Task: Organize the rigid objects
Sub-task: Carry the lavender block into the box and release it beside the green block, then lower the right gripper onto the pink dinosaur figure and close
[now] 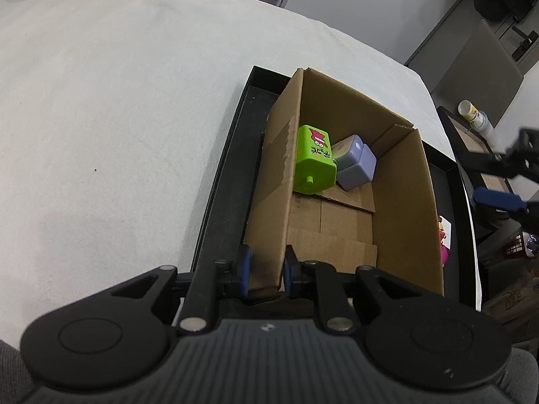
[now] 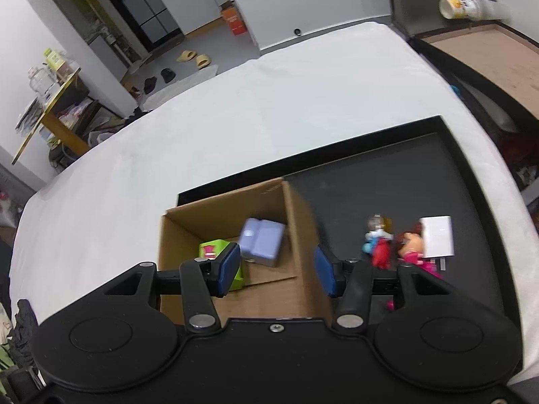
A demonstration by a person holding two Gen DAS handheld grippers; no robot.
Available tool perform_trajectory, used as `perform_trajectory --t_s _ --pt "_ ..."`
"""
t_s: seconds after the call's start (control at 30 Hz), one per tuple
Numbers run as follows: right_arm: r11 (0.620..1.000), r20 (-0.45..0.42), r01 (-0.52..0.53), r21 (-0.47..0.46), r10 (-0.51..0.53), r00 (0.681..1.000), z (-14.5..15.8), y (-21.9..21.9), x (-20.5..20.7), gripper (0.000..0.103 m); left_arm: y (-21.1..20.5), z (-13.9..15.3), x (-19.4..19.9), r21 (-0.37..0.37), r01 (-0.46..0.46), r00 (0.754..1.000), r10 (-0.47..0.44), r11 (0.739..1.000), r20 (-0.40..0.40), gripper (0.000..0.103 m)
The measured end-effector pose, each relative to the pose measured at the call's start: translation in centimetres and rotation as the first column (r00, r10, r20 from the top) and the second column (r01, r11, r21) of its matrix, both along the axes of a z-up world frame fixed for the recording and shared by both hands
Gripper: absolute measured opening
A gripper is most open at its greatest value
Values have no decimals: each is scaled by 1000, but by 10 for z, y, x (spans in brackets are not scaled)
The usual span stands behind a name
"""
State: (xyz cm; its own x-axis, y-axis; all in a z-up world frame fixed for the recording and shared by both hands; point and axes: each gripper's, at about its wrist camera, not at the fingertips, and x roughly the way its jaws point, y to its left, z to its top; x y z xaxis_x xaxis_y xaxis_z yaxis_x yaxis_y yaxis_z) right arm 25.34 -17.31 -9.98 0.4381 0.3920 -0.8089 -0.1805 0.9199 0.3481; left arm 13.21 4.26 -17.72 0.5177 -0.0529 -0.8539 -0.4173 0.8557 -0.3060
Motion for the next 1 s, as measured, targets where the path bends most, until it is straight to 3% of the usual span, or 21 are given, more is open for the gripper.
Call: perform_trajectory --t_s 0.57,1.0 --pt "993 -35 112 -33 -113 993 -19 -63 2 53 -3 0 2 9 -2 1000 2 1000 -4 18" --pt "974 -151 226 -30 -228 962 -67 -88 3 56 -3 -1 3 9 0 1000 0 1000 -2 18"
